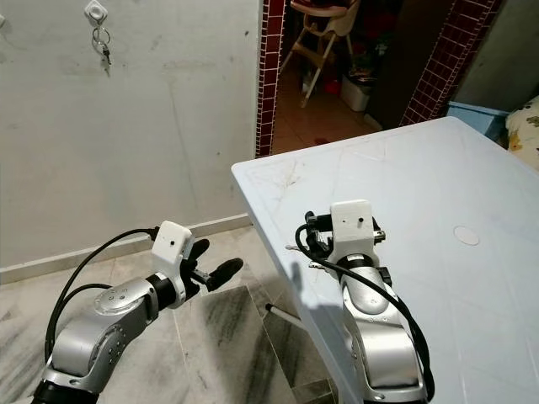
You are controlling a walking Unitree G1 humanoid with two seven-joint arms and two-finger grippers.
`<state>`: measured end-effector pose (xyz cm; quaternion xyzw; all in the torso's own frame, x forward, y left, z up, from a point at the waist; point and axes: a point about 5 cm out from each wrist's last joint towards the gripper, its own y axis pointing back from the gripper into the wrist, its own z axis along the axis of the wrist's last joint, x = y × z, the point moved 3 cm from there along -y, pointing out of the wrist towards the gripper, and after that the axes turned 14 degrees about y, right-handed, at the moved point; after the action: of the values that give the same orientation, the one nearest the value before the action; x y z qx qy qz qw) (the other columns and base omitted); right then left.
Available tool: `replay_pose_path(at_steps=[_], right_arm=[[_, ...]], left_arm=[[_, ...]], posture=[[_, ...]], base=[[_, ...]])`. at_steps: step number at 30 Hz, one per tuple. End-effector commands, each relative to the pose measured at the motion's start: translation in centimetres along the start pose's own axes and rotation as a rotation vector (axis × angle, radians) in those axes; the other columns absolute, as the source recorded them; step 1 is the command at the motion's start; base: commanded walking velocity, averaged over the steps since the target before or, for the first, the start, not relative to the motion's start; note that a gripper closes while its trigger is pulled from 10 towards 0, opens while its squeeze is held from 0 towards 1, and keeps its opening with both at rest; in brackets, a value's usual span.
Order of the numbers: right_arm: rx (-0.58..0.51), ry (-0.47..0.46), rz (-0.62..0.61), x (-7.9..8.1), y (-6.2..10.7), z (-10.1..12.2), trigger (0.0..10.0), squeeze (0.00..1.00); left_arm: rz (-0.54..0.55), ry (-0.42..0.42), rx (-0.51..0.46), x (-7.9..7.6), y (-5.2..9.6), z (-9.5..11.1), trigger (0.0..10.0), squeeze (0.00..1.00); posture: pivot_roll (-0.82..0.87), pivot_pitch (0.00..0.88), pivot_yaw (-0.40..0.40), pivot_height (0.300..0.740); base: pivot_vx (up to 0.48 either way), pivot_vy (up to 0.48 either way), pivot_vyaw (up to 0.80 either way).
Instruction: Hang keys on a hook
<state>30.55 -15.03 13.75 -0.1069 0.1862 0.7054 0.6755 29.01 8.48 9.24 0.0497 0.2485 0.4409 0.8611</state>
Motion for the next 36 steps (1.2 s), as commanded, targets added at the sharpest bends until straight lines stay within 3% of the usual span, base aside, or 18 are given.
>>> replay_pose_path(at_steps=[1, 3, 8, 12, 15, 30, 36], right_arm=[[-0.006, -0.001, -0.023, -0.6, 0.3, 0.3, 10.0, 0.00], [-0.007, -0.011, -0.045, -1.0, 0.9, 0.3, 10.0, 0.00], [0.019, -0.047, -0.062, -1.6, 2.2, 0.5, 10.0, 0.00], [0.040, -0.048, -0.047, -1.3, 3.1, 0.1, 10.0, 0.00], [0.106, -0.043, -0.001, -0.3, 3.7, -1.6, 10.0, 0.00], [0.237, -0.075, 0.067, 0.9, 4.3, -3.6, 10.0, 0.00], [0.247, -0.143, 0.074, 1.3, 3.8, -3.5, 10.0, 0.00]], left_arm=[[0.001, -0.057, -0.043, -0.3, 0.1, 0.8, 10.0, 0.00], [0.033, -0.074, -0.093, -0.1, 0.2, 1.7, 10.0, 0.00], [0.055, -0.069, -0.093, 0.4, 0.4, 1.6, 10.0, 0.00], [0.061, -0.087, -0.098, 0.6, 0.6, 1.7, 10.0, 0.00], [0.054, -0.087, -0.094, 0.4, 0.5, 1.5, 10.0, 0.00], [0.039, -0.122, -0.087, -0.1, 0.6, 1.3, 10.0, 0.00], [0.037, -0.117, -0.083, -0.1, 0.4, 1.4, 10.0, 0.00]], posture=[[0.06, 0.000, -0.057, 0.740], [0.05, 0.000, -0.055, 0.740], [0.06, 0.000, -0.056, 0.740], [0.05, 0.000, -0.052, 0.740], [0.05, 0.000, -0.052, 0.740], [0.03, 0.000, -0.057, 0.740], [0.03, 0.000, -0.057, 0.740]], base=[[0.000, 0.000, -0.76], [0.000, 0.000, -0.76], [0.000, 0.000, -0.75], [0.000, 0.000, -0.75], [0.000, 0.000, -0.74], [0.000, 0.000, -0.71], [0.000, 0.000, -0.33]])
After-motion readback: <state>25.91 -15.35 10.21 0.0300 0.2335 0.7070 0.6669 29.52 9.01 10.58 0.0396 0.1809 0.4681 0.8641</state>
